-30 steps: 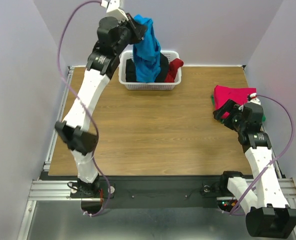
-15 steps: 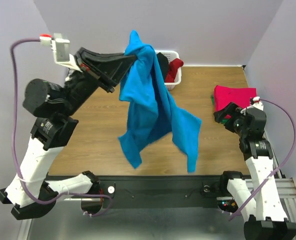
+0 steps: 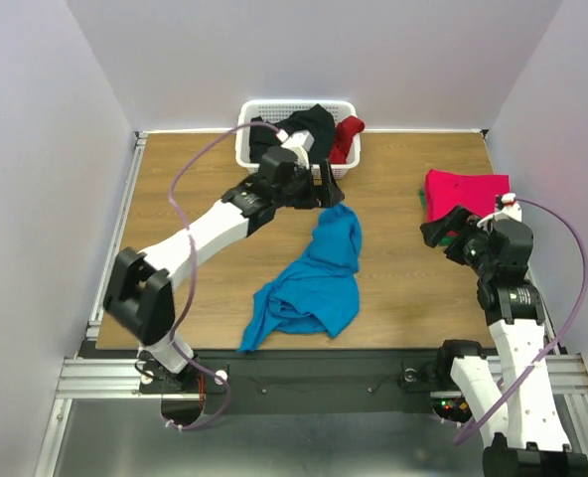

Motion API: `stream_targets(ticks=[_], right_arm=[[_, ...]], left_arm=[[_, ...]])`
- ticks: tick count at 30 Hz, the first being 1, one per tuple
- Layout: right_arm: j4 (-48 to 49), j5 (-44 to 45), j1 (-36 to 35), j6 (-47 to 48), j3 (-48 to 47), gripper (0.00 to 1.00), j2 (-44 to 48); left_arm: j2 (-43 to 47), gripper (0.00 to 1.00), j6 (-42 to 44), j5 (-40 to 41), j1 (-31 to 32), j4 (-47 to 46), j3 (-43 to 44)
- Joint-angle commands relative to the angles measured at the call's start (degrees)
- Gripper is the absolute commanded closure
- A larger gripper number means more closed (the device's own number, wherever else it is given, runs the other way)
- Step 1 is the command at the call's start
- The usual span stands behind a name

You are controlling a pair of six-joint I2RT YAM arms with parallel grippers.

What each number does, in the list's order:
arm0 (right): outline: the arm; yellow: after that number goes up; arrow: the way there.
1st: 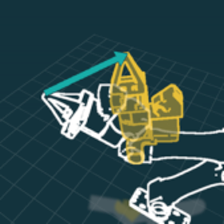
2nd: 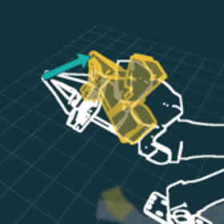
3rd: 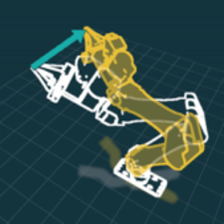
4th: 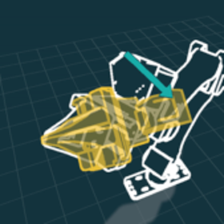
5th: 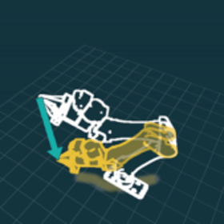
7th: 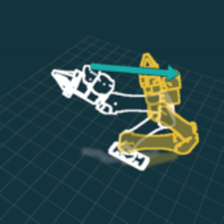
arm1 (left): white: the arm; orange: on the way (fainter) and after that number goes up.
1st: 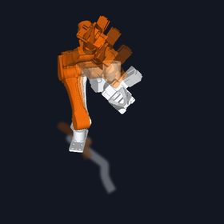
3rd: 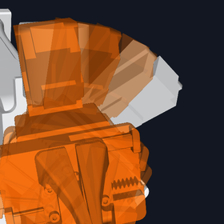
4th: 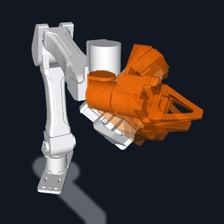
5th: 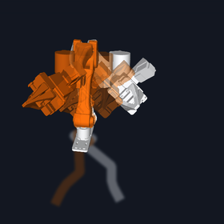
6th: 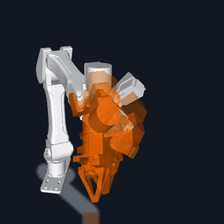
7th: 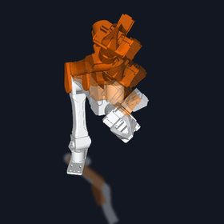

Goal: Fold and stack the t-shirts
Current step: Move the tshirt to the center of the board, then flatten the tshirt out

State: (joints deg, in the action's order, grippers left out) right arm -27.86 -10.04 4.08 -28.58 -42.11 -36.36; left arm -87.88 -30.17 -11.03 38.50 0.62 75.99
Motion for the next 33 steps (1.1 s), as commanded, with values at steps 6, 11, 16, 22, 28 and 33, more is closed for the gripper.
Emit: stream_targets(ticks=[6, 11, 16, 22, 28, 33], right_arm=[[-3.17, -11.05, 0.05, 4.06, -0.79, 0.00, -2.40], [-3.08, -15.09, -0.65, 4.23, 0.62, 0.00, -2.92], [0.85, -10.02, -8.45, 2.40, 2.38, 0.00, -7.22], [5.97, 9.64, -31.56, -0.25, -4.36, 0.00, -23.70], [7.73, 17.86, -38.52, 1.41, -16.41, 0.00, -42.89], [7.73, 20.41, -41.08, 4.58, -26.26, 0.01, -57.93]], left_arm=[[3.24, 0.02, -1.98, 8.82, -0.18, 5.44, -4.42], [21.49, 0.02, -13.04, 19.53, -0.09, 7.89, -24.80], [33.79, 0.02, -25.27, 27.90, -0.18, 24.58, -38.51], [46.89, 0.02, -34.95, 23.61, -0.09, 32.08, -49.59], [50.61, 0.01, -41.10, 18.15, -0.09, 26.19, -57.96], [44.20, 0.04, -41.55, 19.02, -0.01, 24.34, -57.97]])
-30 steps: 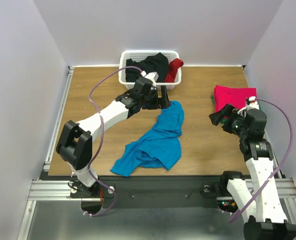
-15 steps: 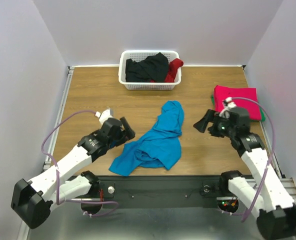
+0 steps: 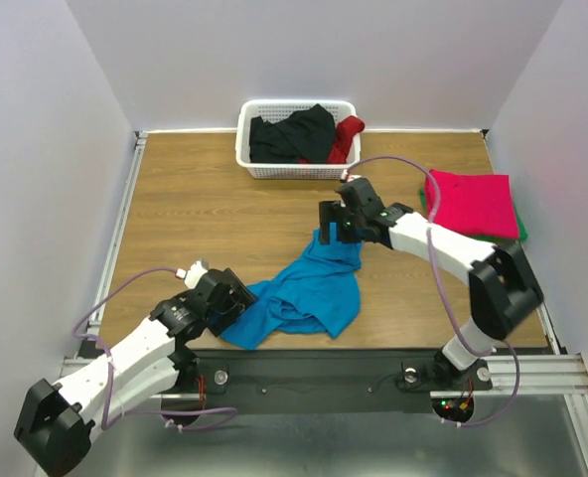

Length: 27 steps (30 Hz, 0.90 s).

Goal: Fold and stack the t-shirts
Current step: Flatten the tshirt out

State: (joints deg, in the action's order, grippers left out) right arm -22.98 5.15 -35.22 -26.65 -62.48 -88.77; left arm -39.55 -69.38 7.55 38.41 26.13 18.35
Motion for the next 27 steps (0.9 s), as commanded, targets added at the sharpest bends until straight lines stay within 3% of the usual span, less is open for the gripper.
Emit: stream_targets(ticks=[1, 4, 6, 12, 15, 16, 18, 19, 22, 27], right_arm=[[2.68, 5.40, -2.04, 3.18, -8.77, 0.01, -7.19], [2.77, 6.01, -2.48, 4.33, -12.39, 0.06, -12.89], [2.50, 5.93, -2.83, 4.85, -15.38, 0.07, -15.19], [2.24, 8.03, -3.62, 5.21, -19.17, 0.12, -20.65], [2.24, 9.96, -3.71, 4.95, -19.87, 0.21, -22.58], [2.24, 11.45, -3.71, 4.77, -20.05, 0.26, -23.02], [2.07, 12.69, -3.80, 4.59, -20.67, 0.32, -24.60], [2.06, 13.39, -3.89, 4.51, -20.93, 0.42, -25.13], [1.89, 17.16, -3.89, 3.89, -21.28, 0.58, -26.45], [0.40, 25.95, -3.80, 1.44, -19.71, 0.77, -26.28]], left_arm=[[-6.05, 0.08, -2.25, 1.49, 0.08, -1.17, 0.45], [-8.87, 0.27, -1.72, 2.82, 0.08, -1.17, 1.95], [-11.68, 0.33, -0.93, 3.69, 0.08, -1.08, 2.57], [-18.45, 0.66, 0.13, 6.59, 0.08, -0.12, 5.82], [-22.05, 0.95, 1.09, 8.44, 0.17, 0.15, 7.49], [-23.98, 1.00, 1.79, 9.31, 0.17, 0.15, 8.36], [-25.66, 1.00, 3.20, 10.90, 0.17, 0.15, 9.07], [-26.36, 1.00, 3.29, 11.43, 0.08, 0.24, 9.77], [-27.42, 1.00, 3.64, 13.88, 0.08, 0.50, 10.65], [-26.11, 1.00, 5.30, 17.75, 0.08, -2.13, 10.92]])
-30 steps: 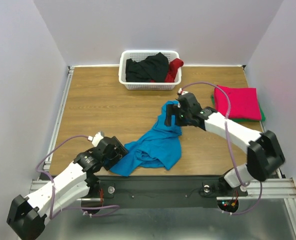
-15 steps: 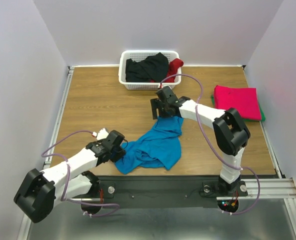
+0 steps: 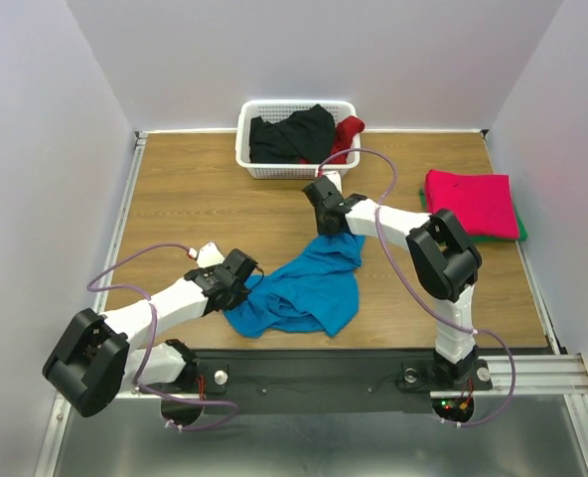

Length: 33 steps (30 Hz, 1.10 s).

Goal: Fold and stack the t-shirts
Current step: Flatten the tshirt out

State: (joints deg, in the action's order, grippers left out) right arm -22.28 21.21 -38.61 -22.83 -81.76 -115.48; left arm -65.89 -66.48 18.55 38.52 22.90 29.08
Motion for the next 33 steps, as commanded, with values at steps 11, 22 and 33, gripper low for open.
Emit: stream_targets(ticks=[11, 22, 33], right_arm=[[-1.97, 18.08, 1.87, -7.24, 12.23, 0.99, 19.47], [-4.43, 16.57, 2.05, -4.68, 14.43, 0.99, 39.86], [-8.39, 25.29, 2.31, -5.03, 6.80, 0.99, 59.48]], left_arm=[[-8.98, 1.00, 14.35, 6.85, -4.42, -9.10, 10.44], [3.63, 1.00, 18.75, 18.27, -4.42, 1.53, 26.80], [23.16, 1.00, 27.53, 21.28, -4.42, 3.21, 40.16]])
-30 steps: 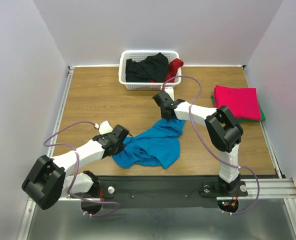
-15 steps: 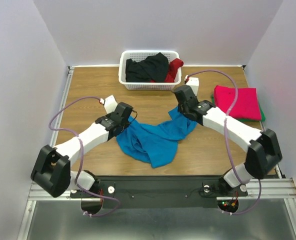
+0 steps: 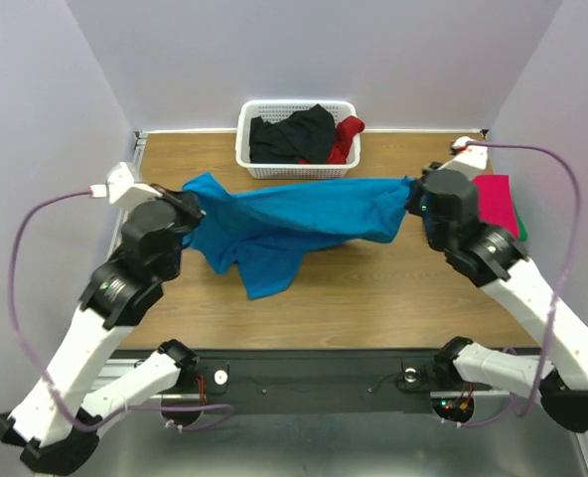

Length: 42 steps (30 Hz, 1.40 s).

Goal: Fold and stack the t-shirts
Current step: Flatten the tshirt out

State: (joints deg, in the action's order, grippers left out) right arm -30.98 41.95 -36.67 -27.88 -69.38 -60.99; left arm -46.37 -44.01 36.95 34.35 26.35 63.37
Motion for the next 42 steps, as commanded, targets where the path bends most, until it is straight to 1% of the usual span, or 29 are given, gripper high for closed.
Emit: stream_targets(ticks=[1, 3, 6, 8, 10, 11, 12, 14, 17, 19, 20, 23, 27, 29, 30, 31, 32, 33, 34, 35, 36, 37, 38, 39, 40, 41, 42], right_arm=[[-0.04, 3.41, 0.37, 0.19, -7.33, 0.99, 6.05], [-0.13, -1.94, 0.45, 0.54, -9.09, 0.99, 8.51], [-0.22, -9.49, 0.37, 0.72, -12.87, 0.99, 10.45], [-0.48, -14.24, 0.37, 0.55, -15.94, 0.99, 12.12], [-0.92, -17.33, 0.37, 0.28, -18.14, 0.99, 13.00], [-1.18, -20.83, 0.37, -0.24, -20.07, 0.99, 13.96], [-1.71, -22.69, 0.37, -0.59, -20.96, 0.99, 14.41], [-2.24, -26.47, 0.37, -1.82, -22.28, 0.99, 15.81], [-3.47, -34.89, 0.37, -4.10, -23.69, 0.99, 18.09], [-3.91, -37.55, 0.37, -5.43, -23.87, 0.99, 19.41], [-4.00, -39.56, 0.37, -6.48, -23.95, 0.99, 20.12], [-4.70, -40.90, 0.37, -7.89, -24.04, 0.99, 22.14], [-6.37, -39.59, 0.37, -8.86, -23.08, 0.99, 22.15], [-6.90, -37.40, 0.28, -9.73, -20.55, 0.99, 21.45], [-7.07, -33.56, 0.37, -10.26, -19.14, 0.99, 21.35], [-7.60, -30.99, 0.37, -11.22, -17.55, 0.99, 21.09], [-7.86, -28.36, 0.37, -12.45, -16.15, 0.99, 20.31], [-8.47, -21.81, 0.37, -13.59, -12.74, 0.99, 19.95], [-9.70, -18.78, 0.37, -16.39, -10.79, 0.99, 19.42], [-10.06, -15.79, 0.37, -17.90, -8.25, 0.99, 18.98], [-10.50, -10.28, 0.37, -19.48, -6.05, 1.00, 17.94], [-11.11, -7.70, 0.37, -21.15, -1.15, 1.00, 17.14], [-11.38, -5.68, 0.28, -23.86, 0.98, 0.99, 14.70], [-11.29, -2.52, 0.37, -25.02, 2.75, 0.99, 12.93], [-11.29, -1.53, 0.37, -26.08, 5.11, 0.97, 11.00], [-11.29, -0.92, 0.37, -26.87, 5.57, 0.84, 8.11], [-11.38, -0.91, 0.37, -26.88, 5.58, 0.70, 5.38]], left_arm=[[5.05, 1.00, 5.86, 1.39, -0.25, -0.33, 8.32], [6.11, 1.00, 8.23, -0.47, -0.25, -1.30, 10.53], [7.34, 1.00, 10.34, -6.69, -0.25, -2.18, 14.84], [7.78, 1.00, 11.13, -9.34, -0.25, -2.18, 18.00], [8.14, 1.00, 11.14, -13.02, -0.25, -2.35, 19.85], [8.75, 1.00, 11.22, -14.43, -0.25, -2.53, 21.51], [9.19, 1.00, 11.23, -17.23, -0.33, -2.70, 22.40], [10.41, 1.00, 11.05, -20.06, -0.25, -2.88, 24.42], [12.18, 1.00, 10.17, -25.68, -0.33, -2.97, 26.80], [12.79, 1.00, 9.65, -29.54, -0.51, -2.79, 28.29], [13.49, 1.00, 9.12, -30.61, -0.77, -2.27, 28.82], [13.85, 1.00, 8.42, -32.64, -2.70, -1.04, 30.84], [11.83, 1.00, 9.03, -32.47, -7.18, 1.85, 33.83], [9.21, 1.00, 9.38, -27.92, -8.76, 3.87, 33.84], [8.15, 1.00, 8.68, -25.20, -8.77, 4.41, 33.14], [7.01, 1.00, 8.59, -20.04, -8.77, 4.41, 31.82], [4.30, 1.00, 8.59, -17.55, -8.77, 3.80, 28.24], [2.44, 1.00, 7.89, -15.09, -8.77, 3.54, 26.21], [-1.49, 1.00, 7.71, -12.72, -8.77, 2.93, 22.01], [-3.71, 1.00, 7.62, -11.56, -8.86, 1.96, 19.88], [-6.16, 1.00, 7.27, -10.33, -9.38, 0.13, 18.03], [-8.63, 1.00, 7.36, -10.14, -10.34, -1.29, 16.01], [-13.52, 1.00, 7.36, -10.93, -11.49, -4.17, 12.60], [-16.18, 1.00, 7.36, -12.50, -12.89, -5.42, 11.26], [-18.73, 1.00, 8.14, -16.60, -15.43, -6.82, 10.29], [-23.98, 1.00, 8.06, -17.26, -16.41, -7.62, 9.41], [-26.47, 0.79, 7.45, -17.52, -17.29, -6.67, 9.75]])
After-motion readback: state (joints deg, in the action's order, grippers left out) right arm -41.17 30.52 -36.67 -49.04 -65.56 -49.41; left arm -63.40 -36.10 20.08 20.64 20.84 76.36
